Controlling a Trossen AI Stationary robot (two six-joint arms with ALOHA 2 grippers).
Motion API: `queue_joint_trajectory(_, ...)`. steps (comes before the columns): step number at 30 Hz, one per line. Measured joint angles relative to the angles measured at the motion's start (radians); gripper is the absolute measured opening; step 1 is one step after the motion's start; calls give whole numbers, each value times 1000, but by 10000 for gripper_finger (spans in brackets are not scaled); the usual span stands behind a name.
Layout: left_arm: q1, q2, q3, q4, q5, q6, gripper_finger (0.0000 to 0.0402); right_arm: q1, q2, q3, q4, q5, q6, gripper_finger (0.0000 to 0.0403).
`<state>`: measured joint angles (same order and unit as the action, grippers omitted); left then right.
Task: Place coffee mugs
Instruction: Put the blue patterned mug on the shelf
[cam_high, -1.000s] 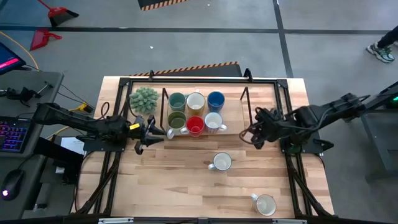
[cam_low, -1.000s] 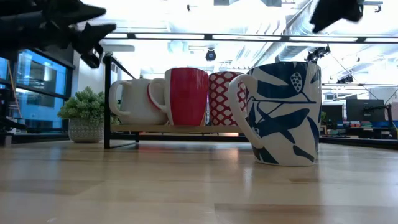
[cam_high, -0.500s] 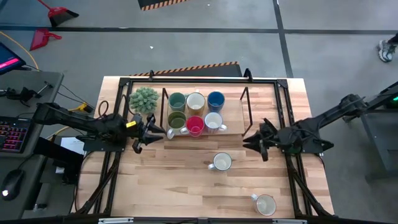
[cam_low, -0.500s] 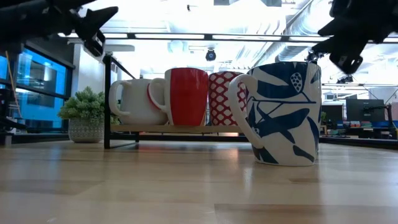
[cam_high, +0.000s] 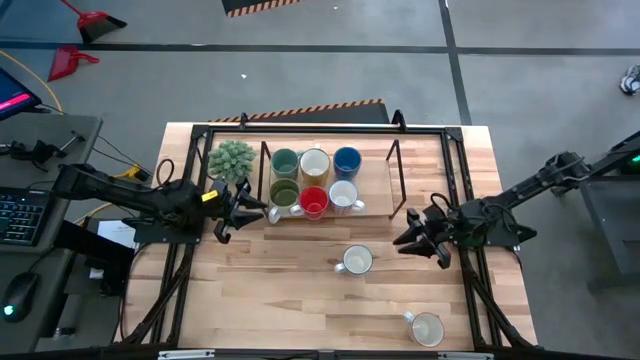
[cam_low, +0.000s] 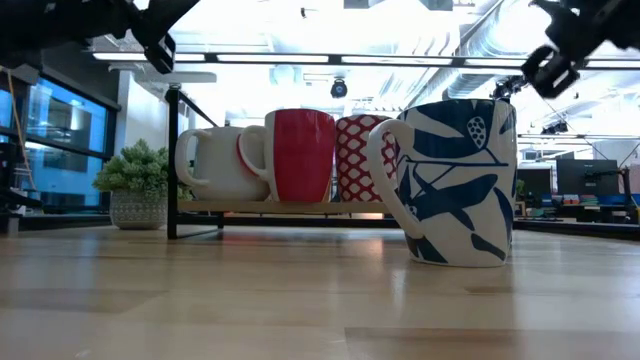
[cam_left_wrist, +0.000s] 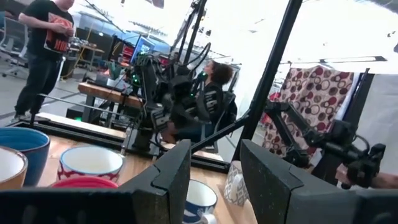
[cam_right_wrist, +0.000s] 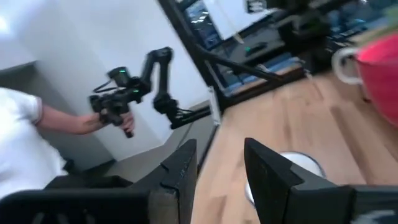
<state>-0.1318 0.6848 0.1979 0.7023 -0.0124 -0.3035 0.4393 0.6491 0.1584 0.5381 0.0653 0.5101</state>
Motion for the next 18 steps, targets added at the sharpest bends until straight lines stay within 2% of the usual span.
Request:
queue_joint_trajectory(5,0,25,1,-4,0,-12,129,0,32,77,-34,17,-38,114)
queue_joint_trajectory(11,0,27,1,-6,0,-25,129,0,223,311,-454,27,34,115)
queue_joint_trajectory(15,0,27,1,-9,0,-25,129,0,381,481,-688,7,-17,110)
queue_joint_trajectory(18,0,27,1,-12,0,-26,129,0,466,606,-768,1,-95,101)
